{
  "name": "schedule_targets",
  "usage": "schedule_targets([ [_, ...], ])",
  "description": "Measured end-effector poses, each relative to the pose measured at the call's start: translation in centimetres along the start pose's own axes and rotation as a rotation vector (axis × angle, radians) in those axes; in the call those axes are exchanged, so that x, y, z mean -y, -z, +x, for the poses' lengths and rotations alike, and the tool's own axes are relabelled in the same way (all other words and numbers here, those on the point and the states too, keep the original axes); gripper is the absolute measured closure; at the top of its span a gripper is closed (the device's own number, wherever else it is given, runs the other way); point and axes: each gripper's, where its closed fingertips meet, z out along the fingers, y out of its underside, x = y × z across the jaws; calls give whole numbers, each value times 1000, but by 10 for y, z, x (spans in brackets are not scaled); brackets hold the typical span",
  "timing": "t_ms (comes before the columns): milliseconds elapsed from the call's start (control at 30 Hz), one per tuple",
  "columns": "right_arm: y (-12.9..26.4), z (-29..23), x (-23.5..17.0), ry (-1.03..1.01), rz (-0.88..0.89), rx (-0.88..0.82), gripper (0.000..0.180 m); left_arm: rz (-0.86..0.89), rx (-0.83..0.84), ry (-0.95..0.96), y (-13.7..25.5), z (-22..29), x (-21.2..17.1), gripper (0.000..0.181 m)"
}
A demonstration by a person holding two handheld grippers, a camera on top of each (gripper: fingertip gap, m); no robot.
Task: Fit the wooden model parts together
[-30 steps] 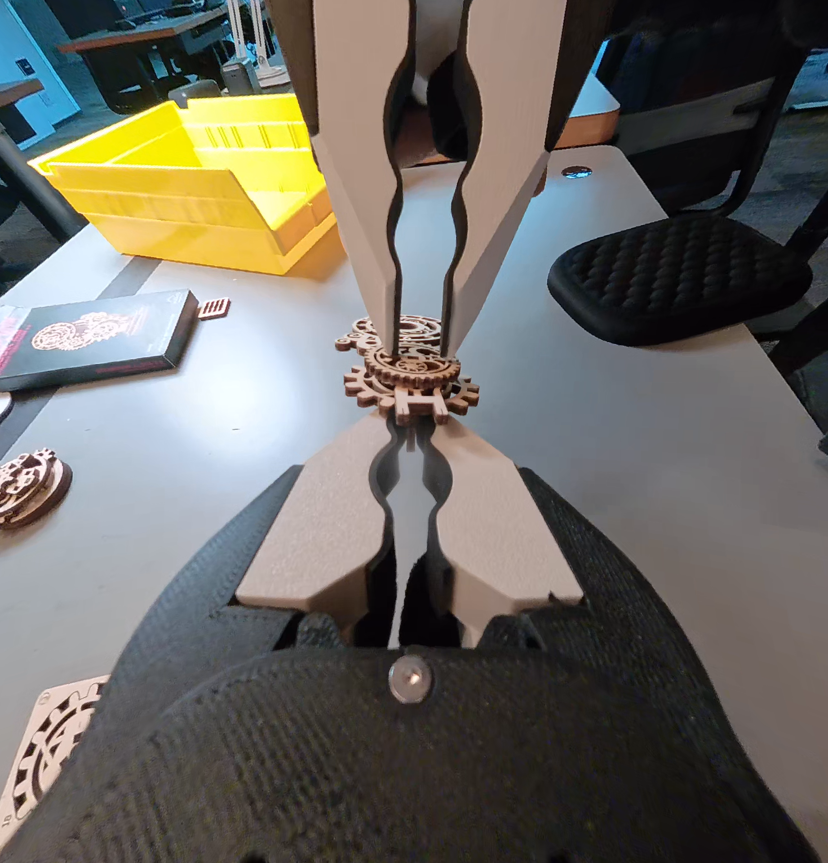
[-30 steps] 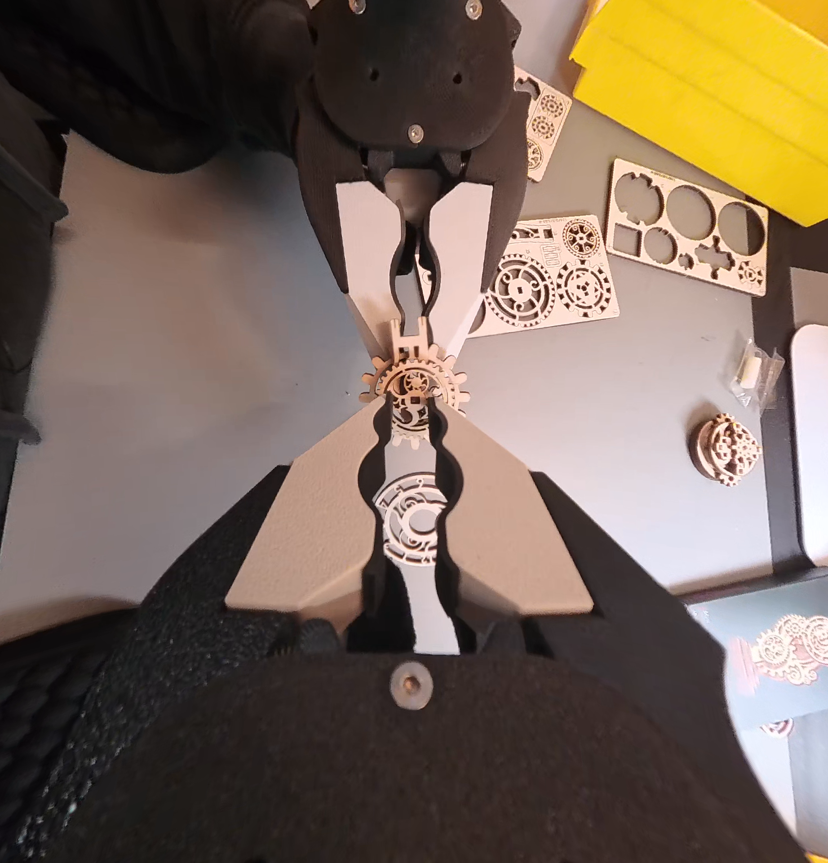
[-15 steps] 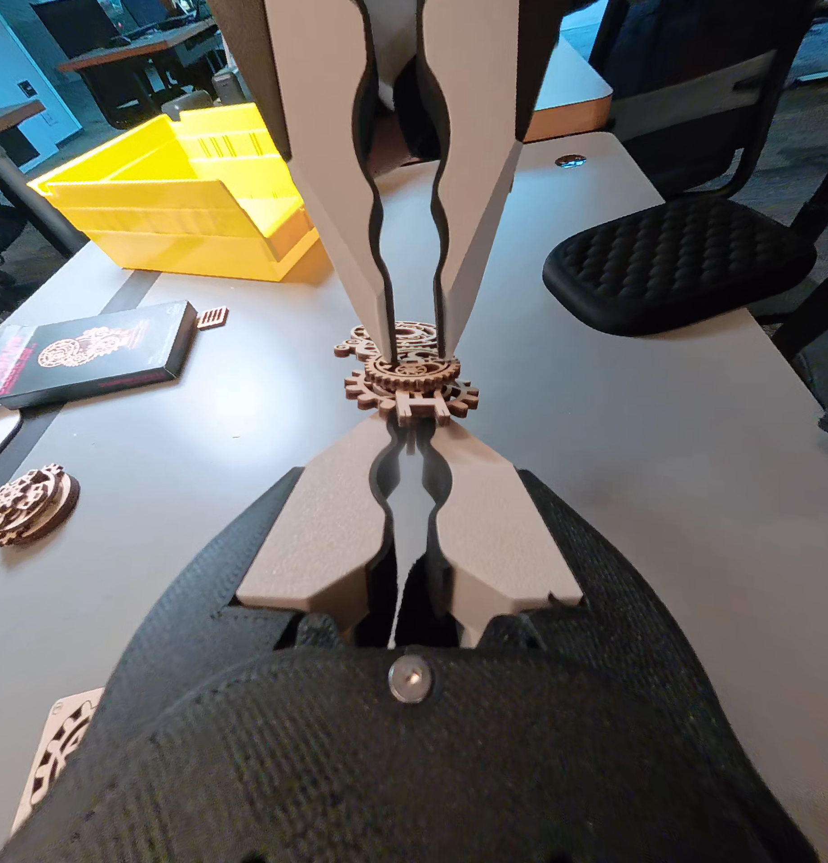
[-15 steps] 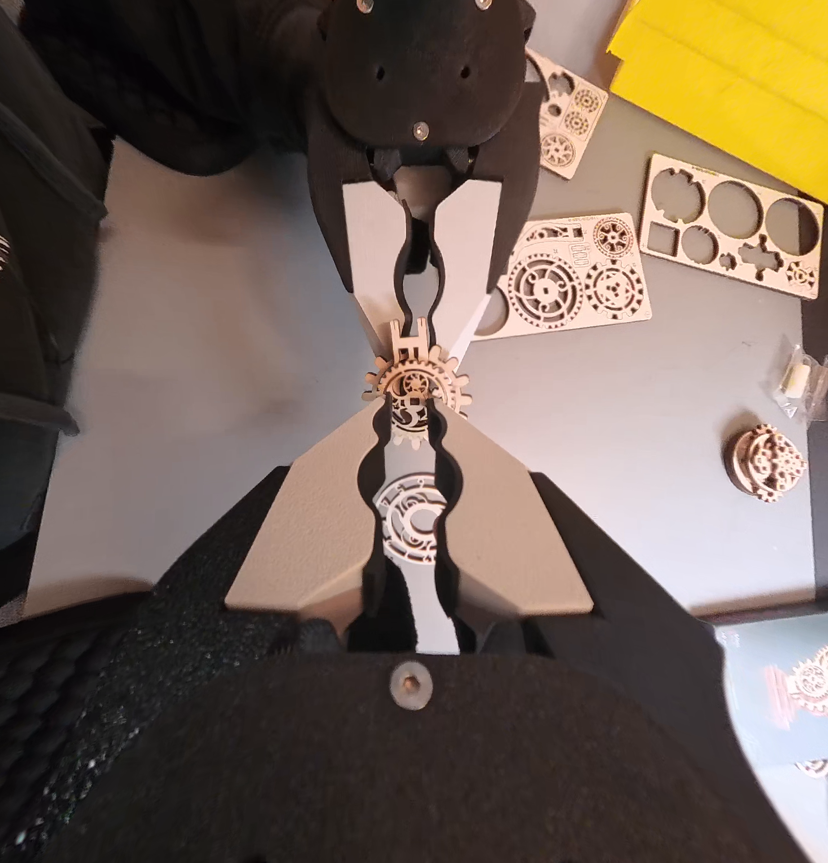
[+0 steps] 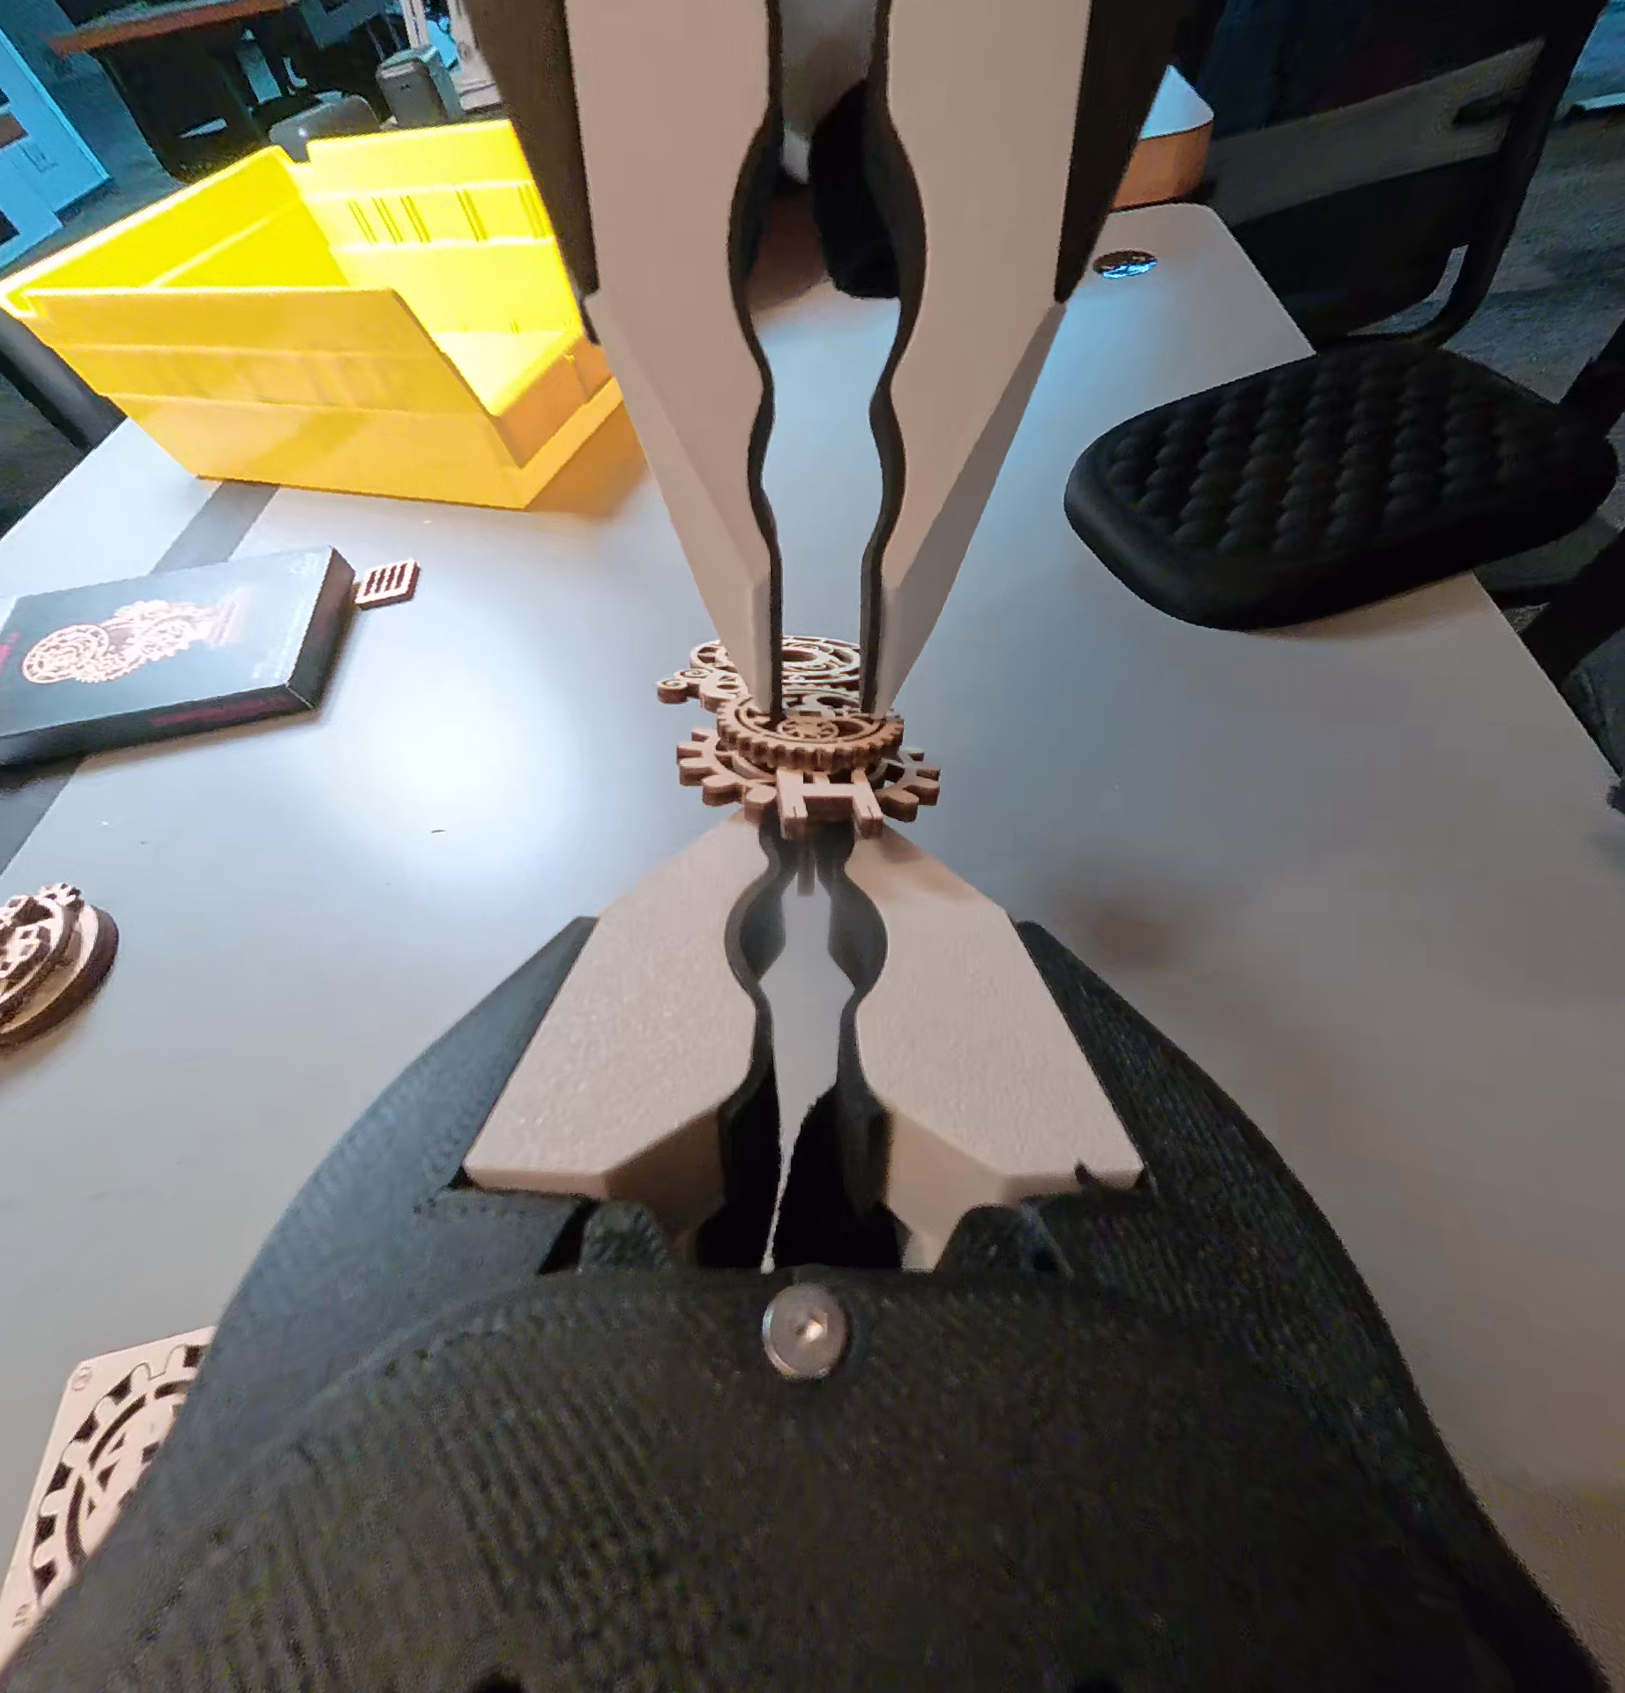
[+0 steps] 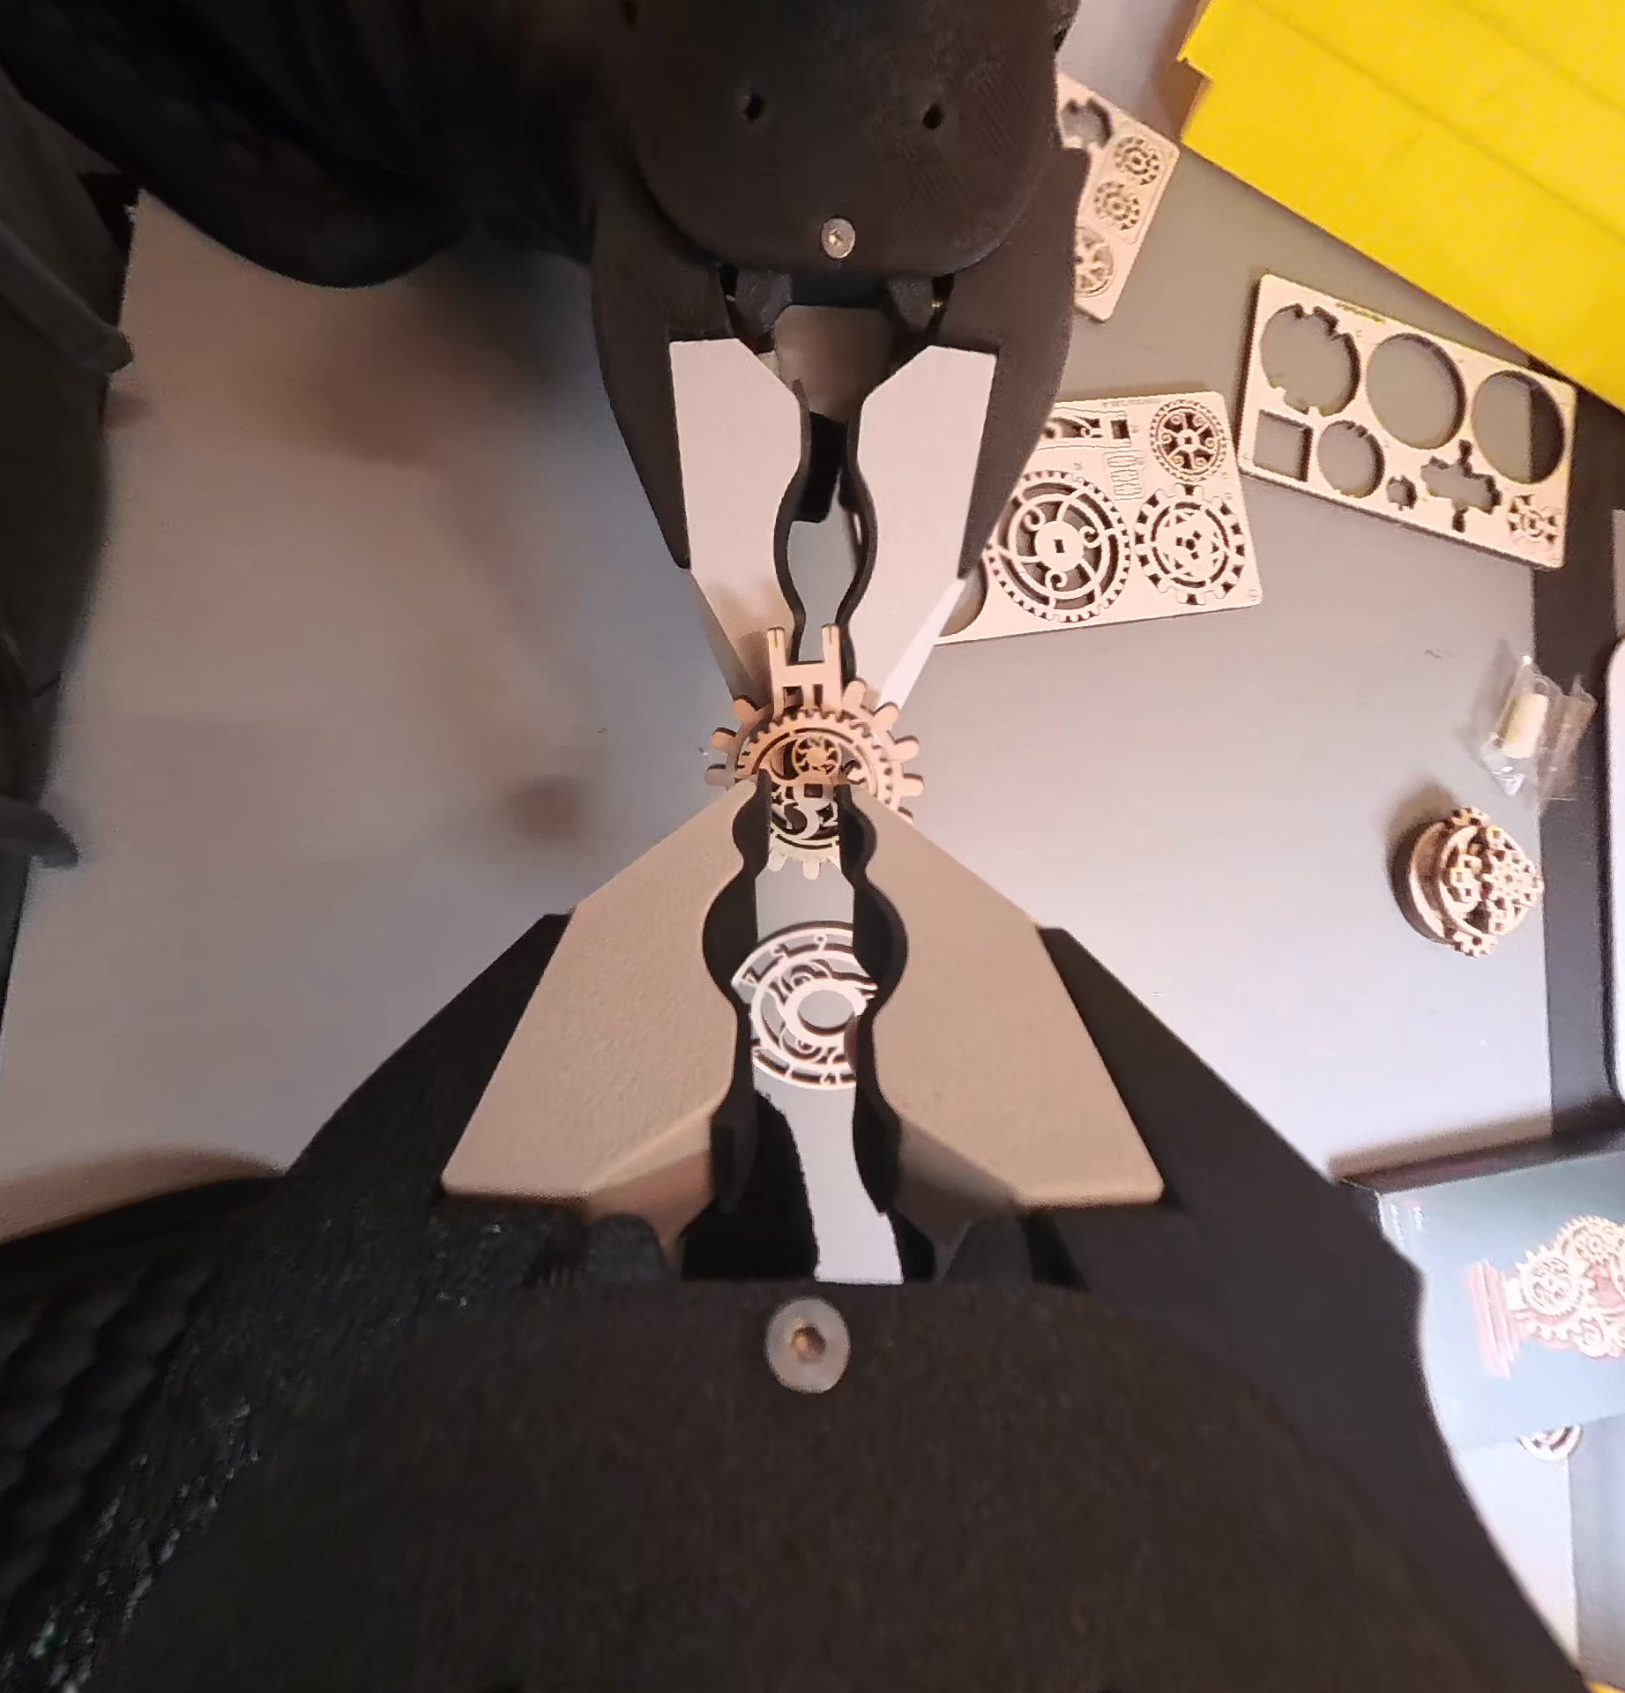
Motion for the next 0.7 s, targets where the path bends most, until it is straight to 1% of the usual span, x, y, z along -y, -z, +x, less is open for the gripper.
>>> schedule_targets([
  [167,0,3,1,15,10,-84,169,1,7,4,2,-2,1,181],
  [267,6,-3,3,-52,79,28,169,25,-20,-4,1,4,7,181],
  [300,6,-3,2,-40,89,38,168,22,-26,-7,1,5,6,181],
  [333,5,-5,1,-21,80,41,168,16,-30,-12,0,7,5,181],
  [433,0,-7,-3,-49,36,41,169,-17,-29,-20,-3,8,-1,181],
  [533,0,-3,-1,-102,71,19,169,-4,-22,-2,0,4,1,181],
  [700,-4,-3,-3,-79,63,2,169,-32,-20,-3,-2,4,-4,181],
])
